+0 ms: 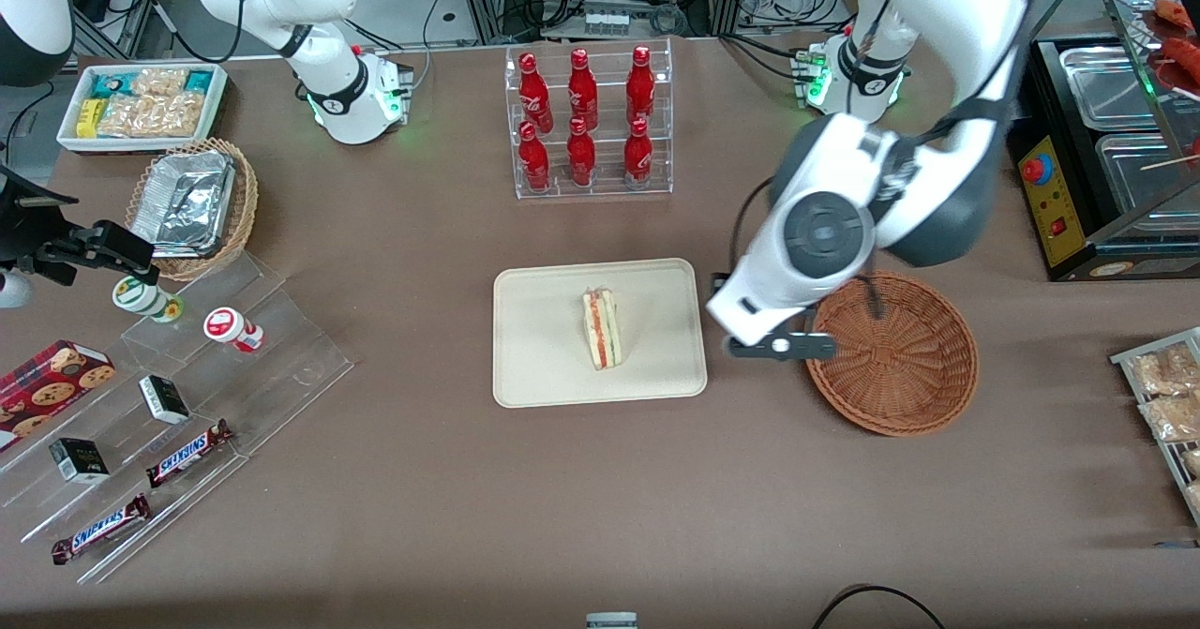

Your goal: Place sandwich from basket to tray

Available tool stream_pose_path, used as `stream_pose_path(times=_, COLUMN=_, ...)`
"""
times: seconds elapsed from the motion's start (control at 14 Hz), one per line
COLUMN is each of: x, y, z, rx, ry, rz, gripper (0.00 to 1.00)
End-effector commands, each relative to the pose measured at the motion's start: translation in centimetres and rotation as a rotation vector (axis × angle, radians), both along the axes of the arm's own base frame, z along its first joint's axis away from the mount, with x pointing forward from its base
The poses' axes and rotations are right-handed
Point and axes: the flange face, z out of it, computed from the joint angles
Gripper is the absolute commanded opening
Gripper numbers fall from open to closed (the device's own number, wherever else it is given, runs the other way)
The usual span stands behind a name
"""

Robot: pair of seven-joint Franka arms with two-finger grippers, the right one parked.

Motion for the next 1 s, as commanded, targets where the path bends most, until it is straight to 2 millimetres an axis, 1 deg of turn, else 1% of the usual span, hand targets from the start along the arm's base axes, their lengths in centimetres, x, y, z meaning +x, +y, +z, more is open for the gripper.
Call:
stream_pose_path(times=0.0, x=-2.6, y=5.6, z=2.5, rx=0.009, ry=-0.011, rz=0.009, gripper=1.00)
stream_pose_path(times=0.07, x=-2.6, y=7.1, z=3.4, rx=0.002, ry=-0.014, rz=0.007, gripper=1.00)
stream_pose_path(times=0.14, x=-2.1, y=8.8, z=3.7, rx=-0.005, ry=-0.015, rz=0.007, gripper=1.00)
stream_pose_path(times=0.29, x=-2.2, y=10.6, z=4.2, rx=-0.008, ry=-0.008, rz=0.005, gripper=1.00)
stream_pose_path(times=0.36, x=-2.6, y=12.0, z=4.9, rx=-0.009, ry=-0.015, rz=0.015, gripper=1.00)
stream_pose_path(times=0.43, x=-2.9, y=14.2, z=5.4, rx=-0.016, ry=-0.017, rz=0.021, gripper=1.00)
stream_pose_path(times=0.5, x=-3.6, y=15.0, z=6.5, rx=-0.025, ry=-0.026, rz=-0.006, gripper=1.00)
stream_pose_path(times=0.57, x=-4.2, y=16.3, z=7.3, rx=-0.031, ry=-0.015, rz=-0.021, gripper=1.00)
stream_pose_path(times=0.79, x=-5.5, y=18.3, z=9.6, rx=-0.028, ry=0.001, rz=-0.008, gripper=1.00)
stream_pose_path(times=0.93, x=-6.3, y=18.9, z=11.0, rx=-0.025, ry=0.008, rz=-0.012, gripper=1.00)
